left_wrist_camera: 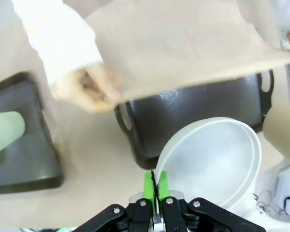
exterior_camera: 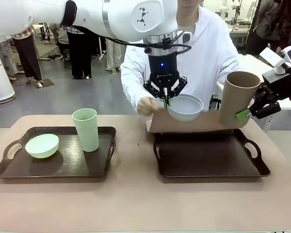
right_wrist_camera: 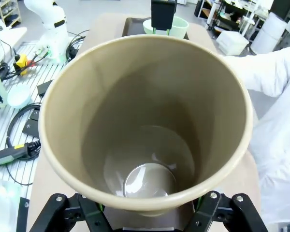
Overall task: Set up a tray with a mat and arrange the tableware.
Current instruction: Pick up the Picnic Bowl and Reusable plastic cup from the Handle tray in front of the human's position and hold them in the air, then place the Picnic Bowl and Reusable plastic cup back onto the Handle tray in front of the human's position.
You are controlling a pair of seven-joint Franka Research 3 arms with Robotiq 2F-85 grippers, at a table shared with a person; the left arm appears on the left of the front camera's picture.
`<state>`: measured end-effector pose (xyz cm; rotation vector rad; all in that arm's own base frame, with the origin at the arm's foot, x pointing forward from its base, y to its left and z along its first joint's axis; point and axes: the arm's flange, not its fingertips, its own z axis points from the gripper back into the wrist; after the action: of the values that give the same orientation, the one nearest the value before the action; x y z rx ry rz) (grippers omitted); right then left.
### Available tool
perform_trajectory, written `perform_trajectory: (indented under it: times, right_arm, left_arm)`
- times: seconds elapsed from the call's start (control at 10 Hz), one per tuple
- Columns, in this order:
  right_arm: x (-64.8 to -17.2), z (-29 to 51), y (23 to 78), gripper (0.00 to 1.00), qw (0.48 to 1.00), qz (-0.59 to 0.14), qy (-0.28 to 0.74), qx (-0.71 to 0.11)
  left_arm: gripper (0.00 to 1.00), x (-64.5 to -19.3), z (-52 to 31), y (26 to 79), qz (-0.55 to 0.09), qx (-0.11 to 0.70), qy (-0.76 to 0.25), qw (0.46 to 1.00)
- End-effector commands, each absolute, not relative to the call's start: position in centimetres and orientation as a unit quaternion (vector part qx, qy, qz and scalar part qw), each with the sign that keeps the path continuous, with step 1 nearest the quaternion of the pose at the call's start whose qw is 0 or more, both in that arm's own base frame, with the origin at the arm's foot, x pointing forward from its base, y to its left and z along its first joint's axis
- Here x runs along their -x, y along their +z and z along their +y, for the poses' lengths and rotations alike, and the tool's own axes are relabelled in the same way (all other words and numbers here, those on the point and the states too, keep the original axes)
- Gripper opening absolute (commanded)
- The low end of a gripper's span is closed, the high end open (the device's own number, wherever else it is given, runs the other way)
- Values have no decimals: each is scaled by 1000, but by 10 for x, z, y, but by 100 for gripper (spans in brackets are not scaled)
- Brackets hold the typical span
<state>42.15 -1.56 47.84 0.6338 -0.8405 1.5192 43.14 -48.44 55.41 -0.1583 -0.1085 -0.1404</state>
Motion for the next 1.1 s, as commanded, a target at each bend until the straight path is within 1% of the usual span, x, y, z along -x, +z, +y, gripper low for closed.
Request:
perform_trajectory:
  times: [0.0, 1.0]
  right_arm:
    - [-420, -15, 483, 0, 600, -365, 659, -270]
    - [-420, -15, 483, 0, 600, -365, 659, -270]
  left_arm:
    - [1, -432, -485, 556, -56, 77, -72, 993]
    - [1, -432, -485, 556, -56, 77, -72, 993]
